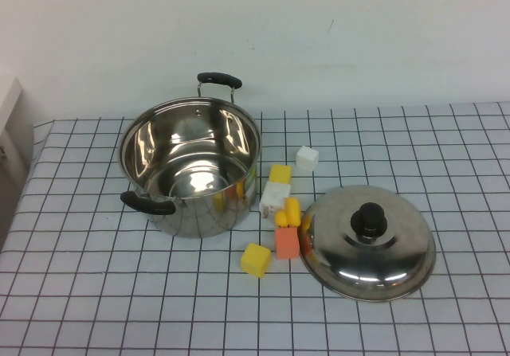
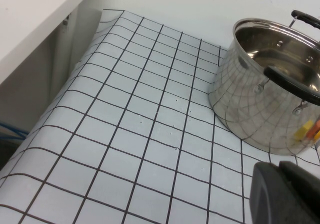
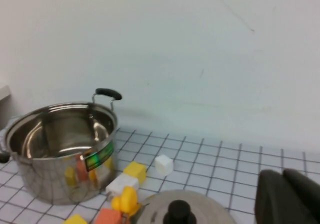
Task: Cover the pot
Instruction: Pick up the pot lid
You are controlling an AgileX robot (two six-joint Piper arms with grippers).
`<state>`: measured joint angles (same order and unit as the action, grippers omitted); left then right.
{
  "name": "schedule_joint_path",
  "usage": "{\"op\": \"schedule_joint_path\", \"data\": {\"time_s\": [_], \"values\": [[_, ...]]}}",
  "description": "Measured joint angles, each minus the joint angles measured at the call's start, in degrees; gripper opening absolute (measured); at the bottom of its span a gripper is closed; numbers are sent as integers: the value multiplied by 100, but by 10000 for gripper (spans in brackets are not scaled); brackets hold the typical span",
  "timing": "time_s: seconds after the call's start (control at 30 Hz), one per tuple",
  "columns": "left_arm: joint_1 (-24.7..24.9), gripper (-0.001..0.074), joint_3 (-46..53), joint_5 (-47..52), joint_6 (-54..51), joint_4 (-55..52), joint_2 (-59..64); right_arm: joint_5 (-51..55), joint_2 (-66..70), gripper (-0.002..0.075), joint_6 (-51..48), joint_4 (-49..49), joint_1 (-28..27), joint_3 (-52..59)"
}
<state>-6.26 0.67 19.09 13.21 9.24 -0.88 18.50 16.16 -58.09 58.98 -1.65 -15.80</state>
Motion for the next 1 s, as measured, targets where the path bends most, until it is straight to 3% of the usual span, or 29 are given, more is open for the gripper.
{"op": "schedule_joint_path", "data": {"time_s": [0.1, 0.2, 0.4, 0.57, 0.67, 0.83, 0.93, 1.0], "values": [[0, -3, 0, 0, 0, 0, 0, 0, 621, 8, -1559, 1400, 0, -74], [0, -3, 0, 0, 0, 0, 0, 151, 1241, 8, -2348, 1882, 0, -310], [0, -3, 0, 0, 0, 0, 0, 276, 2348, 8, -2593, 1869, 188, -980], [0, -3, 0, 0, 14, 0, 0, -495, 3016, 8, -2053, 1410, 1134, -1434], [0, -3, 0, 0, 15, 0, 0, -1697, 3427, 9, -546, 73, 1922, -1501], [0, -3, 0, 0, 15, 0, 0, -3995, 4236, 10, 4026, -3188, 2732, -1393], [0, -3, 0, 0, 15, 0, 0, -5571, 4879, 17, 5453, -4948, 2769, -1269], [0, -3, 0, 0, 15, 0, 0, -6258, 5396, 20, 5868, -5551, 2772, -1240]]}}
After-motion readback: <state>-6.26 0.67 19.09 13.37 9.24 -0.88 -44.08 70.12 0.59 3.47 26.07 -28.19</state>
